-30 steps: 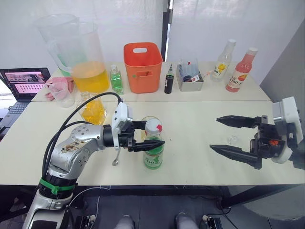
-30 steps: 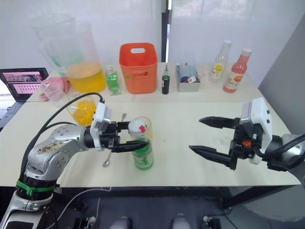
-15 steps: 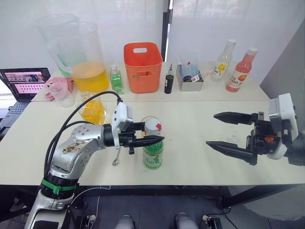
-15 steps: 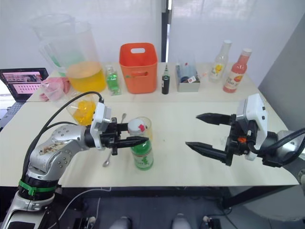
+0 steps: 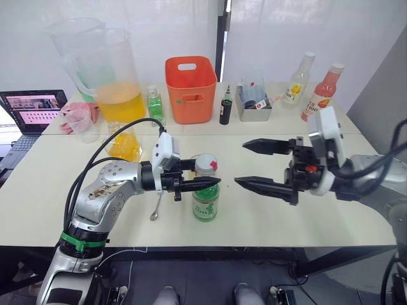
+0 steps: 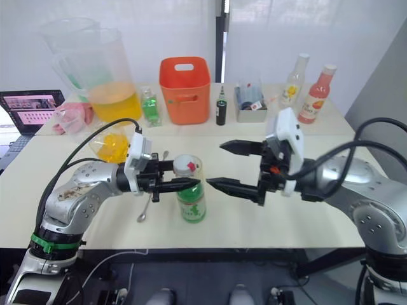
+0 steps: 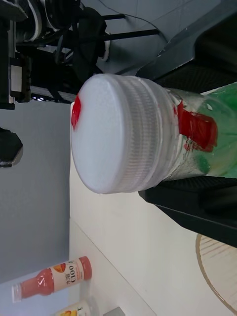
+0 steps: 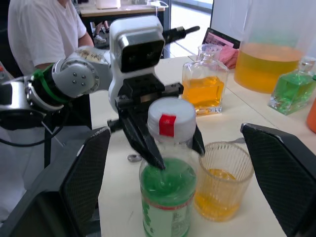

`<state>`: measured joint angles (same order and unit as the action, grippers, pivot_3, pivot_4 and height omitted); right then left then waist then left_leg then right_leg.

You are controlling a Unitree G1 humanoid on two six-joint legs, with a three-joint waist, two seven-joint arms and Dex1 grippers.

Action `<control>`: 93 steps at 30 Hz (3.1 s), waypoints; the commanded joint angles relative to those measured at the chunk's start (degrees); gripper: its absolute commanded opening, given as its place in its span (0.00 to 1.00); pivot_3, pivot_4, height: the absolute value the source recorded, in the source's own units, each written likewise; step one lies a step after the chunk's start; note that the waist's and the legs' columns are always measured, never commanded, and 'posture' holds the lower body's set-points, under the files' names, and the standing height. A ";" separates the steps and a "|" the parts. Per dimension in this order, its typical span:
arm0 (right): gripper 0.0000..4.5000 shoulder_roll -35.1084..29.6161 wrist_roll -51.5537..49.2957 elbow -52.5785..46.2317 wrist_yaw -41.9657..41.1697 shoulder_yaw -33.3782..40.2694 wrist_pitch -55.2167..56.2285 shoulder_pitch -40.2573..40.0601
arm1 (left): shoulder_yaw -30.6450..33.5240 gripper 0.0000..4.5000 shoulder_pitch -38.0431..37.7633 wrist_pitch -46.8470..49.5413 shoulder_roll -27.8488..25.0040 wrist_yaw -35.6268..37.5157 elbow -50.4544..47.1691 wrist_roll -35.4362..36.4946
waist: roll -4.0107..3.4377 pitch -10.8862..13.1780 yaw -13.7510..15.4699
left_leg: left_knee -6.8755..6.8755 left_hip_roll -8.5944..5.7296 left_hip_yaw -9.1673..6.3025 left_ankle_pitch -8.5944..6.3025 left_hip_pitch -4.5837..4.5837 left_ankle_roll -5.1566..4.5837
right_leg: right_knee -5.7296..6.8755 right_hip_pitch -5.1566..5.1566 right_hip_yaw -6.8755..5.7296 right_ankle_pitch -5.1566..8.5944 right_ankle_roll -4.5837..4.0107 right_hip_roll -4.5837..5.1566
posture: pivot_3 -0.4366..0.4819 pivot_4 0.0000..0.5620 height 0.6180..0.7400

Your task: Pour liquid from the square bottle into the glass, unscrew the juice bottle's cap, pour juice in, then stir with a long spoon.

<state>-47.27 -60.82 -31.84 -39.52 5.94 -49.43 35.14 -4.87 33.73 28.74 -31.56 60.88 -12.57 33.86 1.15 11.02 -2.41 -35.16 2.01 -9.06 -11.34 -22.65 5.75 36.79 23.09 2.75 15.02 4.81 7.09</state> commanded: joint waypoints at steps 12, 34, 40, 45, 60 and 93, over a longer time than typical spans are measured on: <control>1.00 7.11 11.35 2.00 3.26 -9.92 -0.52 7.58 | 0.21 0.36 -0.03 1.04 0.72 -0.18 0.23 0.37 | -0.01 -0.01 -0.10 | 0.00 0.00 -0.03 0.00 -0.02 0.00 | 0.04 0.05 -0.02 0.00 -0.01 0.00 | 0.48 0.27 1.00; 0.37 11.15 12.80 2.46 2.19 -10.83 -2.21 6.23 | -0.16 0.36 -0.77 0.40 1.06 -0.01 0.19 -0.15 | -0.02 -0.01 -0.11 | 0.00 0.00 -0.03 0.00 0.03 0.00 | 0.08 0.02 -0.02 0.00 -0.01 0.00 | 0.48 0.27 1.00; 0.37 9.21 15.65 6.76 -11.13 -14.37 3.38 8.87 | 1.37 0.36 -0.66 2.79 -1.12 1.12 -1.80 2.20 | -0.03 -0.02 -0.27 | 0.01 0.00 -0.03 0.00 0.06 0.00 | 0.07 0.01 -0.02 0.00 0.00 0.00 | 0.48 0.27 1.00; 0.37 8.31 20.27 15.41 -27.75 -19.65 10.69 14.77 | 2.43 0.36 -1.53 5.32 -1.73 0.15 -3.65 4.27 | -0.03 -0.02 -0.43 | 0.08 0.01 -0.03 0.00 0.08 0.00 | 0.06 0.01 -0.02 0.01 0.00 0.00 | 0.48 0.27 1.00; 0.37 17.06 29.73 47.61 -52.98 -31.11 33.47 29.00 | 4.40 0.36 -5.29 8.09 -2.73 -3.54 -9.11 5.31 | -0.04 -0.02 -1.74 | 0.12 0.01 -0.03 0.01 0.13 0.01 | 0.07 0.01 -0.02 0.02 0.00 0.00 | 0.48 0.27 1.00; 0.97 16.80 13.65 -3.67 3.13 -6.55 -2.16 1.18 | 0.53 0.36 -3.68 5.08 0.95 -1.35 -4.91 4.31 | -0.05 -0.02 -0.07 | -0.02 -0.02 -0.08 0.03 0.08 0.04 | 0.22 0.03 -0.03 0.03 -0.03 0.00 | 0.48 0.27 1.00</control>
<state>-30.87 -46.32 -33.31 -37.72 -0.82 -51.44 36.45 -2.75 29.80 33.73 -31.09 58.15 -17.47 37.84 1.10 10.99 -2.48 -35.18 2.00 -9.13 -11.32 -22.57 5.79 37.01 23.12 2.72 15.05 4.77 7.09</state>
